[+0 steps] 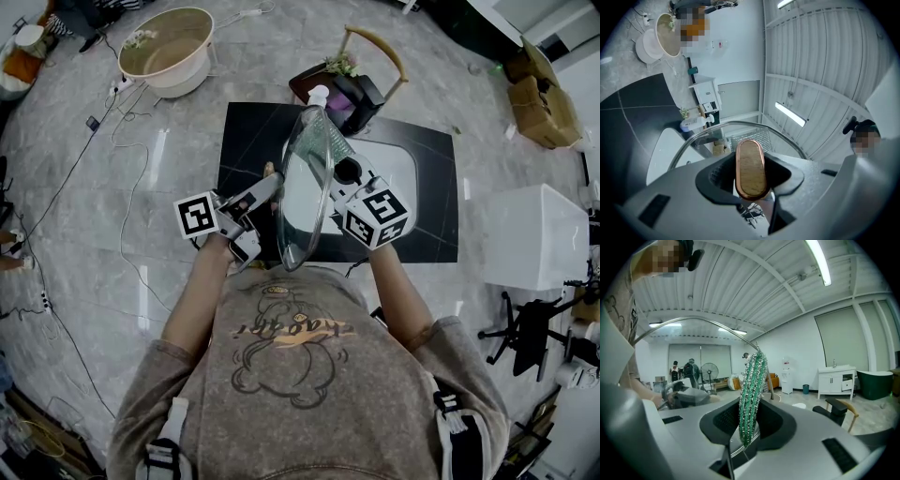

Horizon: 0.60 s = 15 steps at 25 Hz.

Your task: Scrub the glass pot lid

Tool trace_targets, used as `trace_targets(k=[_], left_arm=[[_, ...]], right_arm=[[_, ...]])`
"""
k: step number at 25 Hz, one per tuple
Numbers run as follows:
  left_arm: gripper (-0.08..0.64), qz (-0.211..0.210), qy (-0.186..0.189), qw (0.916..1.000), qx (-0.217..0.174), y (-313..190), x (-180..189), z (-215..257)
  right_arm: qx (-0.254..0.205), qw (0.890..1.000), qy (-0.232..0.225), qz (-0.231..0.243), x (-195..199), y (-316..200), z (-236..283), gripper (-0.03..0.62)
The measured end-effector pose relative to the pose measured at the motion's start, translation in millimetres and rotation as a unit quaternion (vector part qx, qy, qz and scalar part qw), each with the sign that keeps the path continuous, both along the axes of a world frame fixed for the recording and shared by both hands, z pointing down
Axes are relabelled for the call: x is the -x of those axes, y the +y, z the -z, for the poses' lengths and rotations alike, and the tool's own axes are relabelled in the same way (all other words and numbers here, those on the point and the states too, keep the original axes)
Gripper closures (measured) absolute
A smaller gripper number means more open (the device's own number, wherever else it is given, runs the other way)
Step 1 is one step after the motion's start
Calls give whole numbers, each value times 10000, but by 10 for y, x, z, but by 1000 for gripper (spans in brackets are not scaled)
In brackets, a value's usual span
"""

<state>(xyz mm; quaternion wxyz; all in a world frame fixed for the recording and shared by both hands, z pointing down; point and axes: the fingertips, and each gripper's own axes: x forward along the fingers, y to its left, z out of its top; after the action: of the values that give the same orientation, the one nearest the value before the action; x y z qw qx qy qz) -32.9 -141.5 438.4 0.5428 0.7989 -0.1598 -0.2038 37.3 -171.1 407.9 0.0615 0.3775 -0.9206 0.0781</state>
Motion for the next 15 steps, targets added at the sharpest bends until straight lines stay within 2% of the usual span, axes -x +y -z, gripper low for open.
trace_targets(k=[7,15], left_arm=[[388,-57,-16,10000,41,28,-31,-2],[388,-86,142,9998,76,24,-42,21]], right_arm=[[175,9995,268,-33,-34,-174,-234,497],[521,9975,467,-41,-10,-310,-592,499]])
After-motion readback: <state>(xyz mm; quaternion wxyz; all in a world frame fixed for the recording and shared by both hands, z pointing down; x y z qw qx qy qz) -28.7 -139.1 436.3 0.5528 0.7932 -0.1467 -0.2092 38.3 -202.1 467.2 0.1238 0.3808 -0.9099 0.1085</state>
